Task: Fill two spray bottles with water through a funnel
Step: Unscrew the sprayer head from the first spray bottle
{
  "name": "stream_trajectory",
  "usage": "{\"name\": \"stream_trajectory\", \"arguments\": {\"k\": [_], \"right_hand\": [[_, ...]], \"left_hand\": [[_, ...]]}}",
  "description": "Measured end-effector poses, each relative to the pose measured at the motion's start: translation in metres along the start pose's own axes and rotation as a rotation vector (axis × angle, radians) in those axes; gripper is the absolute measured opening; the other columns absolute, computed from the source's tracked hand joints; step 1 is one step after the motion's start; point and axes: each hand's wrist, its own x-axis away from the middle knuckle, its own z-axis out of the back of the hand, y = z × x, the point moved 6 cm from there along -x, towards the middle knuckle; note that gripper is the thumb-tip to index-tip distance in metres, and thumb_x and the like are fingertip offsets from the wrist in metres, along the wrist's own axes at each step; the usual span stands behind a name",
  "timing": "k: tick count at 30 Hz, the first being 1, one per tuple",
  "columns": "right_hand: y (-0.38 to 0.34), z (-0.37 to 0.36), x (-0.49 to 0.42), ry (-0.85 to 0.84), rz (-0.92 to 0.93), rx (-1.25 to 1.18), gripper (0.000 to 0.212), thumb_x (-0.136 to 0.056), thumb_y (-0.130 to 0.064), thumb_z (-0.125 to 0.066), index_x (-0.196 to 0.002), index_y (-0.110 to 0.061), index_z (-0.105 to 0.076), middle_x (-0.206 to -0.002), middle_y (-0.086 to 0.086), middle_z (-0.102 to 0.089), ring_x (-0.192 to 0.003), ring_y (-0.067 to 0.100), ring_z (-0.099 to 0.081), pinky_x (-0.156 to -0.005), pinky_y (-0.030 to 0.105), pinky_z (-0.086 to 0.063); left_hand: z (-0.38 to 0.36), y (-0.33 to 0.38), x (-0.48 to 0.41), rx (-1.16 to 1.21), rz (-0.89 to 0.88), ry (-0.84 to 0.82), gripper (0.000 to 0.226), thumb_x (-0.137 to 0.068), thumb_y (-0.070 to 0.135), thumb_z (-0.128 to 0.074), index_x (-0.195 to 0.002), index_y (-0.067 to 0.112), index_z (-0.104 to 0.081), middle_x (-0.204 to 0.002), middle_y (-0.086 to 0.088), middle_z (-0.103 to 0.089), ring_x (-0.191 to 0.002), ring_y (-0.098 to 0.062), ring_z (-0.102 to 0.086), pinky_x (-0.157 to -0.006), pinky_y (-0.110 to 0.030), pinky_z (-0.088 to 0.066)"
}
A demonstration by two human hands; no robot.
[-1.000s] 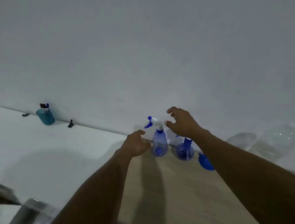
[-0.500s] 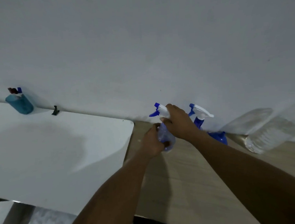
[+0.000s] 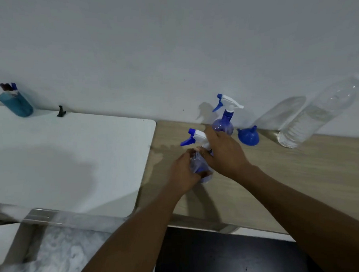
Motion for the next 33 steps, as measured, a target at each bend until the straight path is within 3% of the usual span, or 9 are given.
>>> {"name": "stream_trajectory", "arguments": {"k": [4,9,13,16,20,24,28,31,33], "right_hand": [[0.002,0.004,0.012,-0.115,0.059,-0.204,0.038,-0.088,-0.018,-0.068,-0.119,-0.014,-0.047,-0.104,0.005,-0.056,-0.084,0.019,-0.055,-0.071,0.036,-0.051],[0.004,0.010,0.011,-0.054,0.071,0.096,0.050,-0.088,-0.051,-0.064,-0.123,-0.019,-0.047,-0.105,0.000,-0.062,-0.092,0.020,-0.057,-0.080,0.037,-0.046],[0.009,0.008,0.015,-0.156,0.087,-0.016,0.058,-0.083,-0.037,-0.067,-0.133,-0.021,-0.043,-0.119,0.003,-0.058,-0.105,0.023,-0.054,-0.091,0.042,-0.045],[0.007,0.014,0.012,-0.086,0.084,0.122,0.060,-0.086,-0.059,-0.061,-0.128,-0.020,-0.046,-0.111,0.003,-0.063,-0.097,0.023,-0.057,-0.086,0.042,-0.047],[0.007,0.008,0.010,-0.166,0.085,-0.015,0.055,-0.087,-0.037,-0.068,-0.134,-0.022,-0.044,-0.122,0.003,-0.060,-0.108,0.024,-0.055,-0.093,0.043,-0.045],[0.007,0.015,0.007,-0.112,0.088,0.103,0.065,-0.084,-0.063,-0.061,-0.132,-0.021,-0.045,-0.117,0.001,-0.062,-0.103,0.021,-0.056,-0.091,0.043,-0.046],[0.005,0.008,0.008,-0.169,0.088,-0.018,0.063,-0.084,-0.034,-0.070,-0.138,-0.024,-0.040,-0.126,0.002,-0.058,-0.111,0.024,-0.053,-0.094,0.046,-0.044],[0.008,0.015,0.009,-0.121,0.097,0.050,0.068,-0.082,-0.053,-0.068,-0.137,-0.022,-0.041,-0.122,0.002,-0.061,-0.108,0.023,-0.056,-0.091,0.045,-0.046],[0.005,0.014,0.009,-0.094,0.110,0.116,0.058,-0.086,-0.048,-0.068,-0.131,-0.019,-0.046,-0.112,0.003,-0.066,-0.101,0.025,-0.060,-0.088,0.045,-0.046]], "left_hand": [[-0.006,0.001,0.008,0.022,0.044,-0.060,0.065,-0.075,0.035,-0.082,-0.132,0.020,-0.055,-0.118,0.000,-0.067,-0.110,-0.018,-0.064,-0.095,-0.035,-0.051],[-0.010,-0.002,0.007,0.008,0.053,-0.102,0.075,-0.063,0.059,-0.069,-0.128,0.025,-0.056,-0.115,0.004,-0.067,-0.106,-0.015,-0.064,-0.098,-0.041,-0.052],[-0.002,0.003,0.010,-0.064,0.000,-0.056,0.071,-0.072,0.039,-0.083,-0.135,0.023,-0.054,-0.118,0.003,-0.068,-0.106,-0.013,-0.064,-0.094,-0.033,-0.052],[-0.007,0.001,0.011,-0.059,0.041,-0.098,0.069,-0.071,0.046,-0.082,-0.131,0.026,-0.054,-0.114,0.008,-0.066,-0.107,-0.014,-0.064,-0.094,-0.034,-0.052],[-0.010,-0.002,0.008,-0.088,0.053,-0.100,0.072,-0.074,0.047,-0.081,-0.134,0.023,-0.051,-0.115,0.006,-0.063,-0.108,-0.016,-0.063,-0.096,-0.034,-0.051],[-0.012,-0.005,0.006,-0.079,0.030,-0.101,0.073,-0.074,0.045,-0.084,-0.136,0.024,-0.051,-0.120,0.003,-0.067,-0.109,-0.014,-0.063,-0.096,-0.034,-0.051],[-0.010,-0.007,0.005,-0.079,0.029,-0.076,0.074,-0.072,0.046,-0.085,-0.135,0.024,-0.052,-0.118,0.004,-0.067,-0.106,-0.013,-0.063,-0.094,-0.033,-0.051],[-0.010,-0.004,0.007,-0.082,0.011,-0.092,0.076,-0.073,0.046,-0.084,-0.138,0.025,-0.049,-0.119,0.007,-0.065,-0.106,-0.009,-0.061,-0.093,-0.028,-0.049],[-0.009,-0.004,0.006,-0.082,0.008,-0.088,0.075,-0.072,0.047,-0.085,-0.136,0.024,-0.052,-0.118,0.004,-0.067,-0.106,-0.013,-0.063,-0.094,-0.032,-0.051]]}}
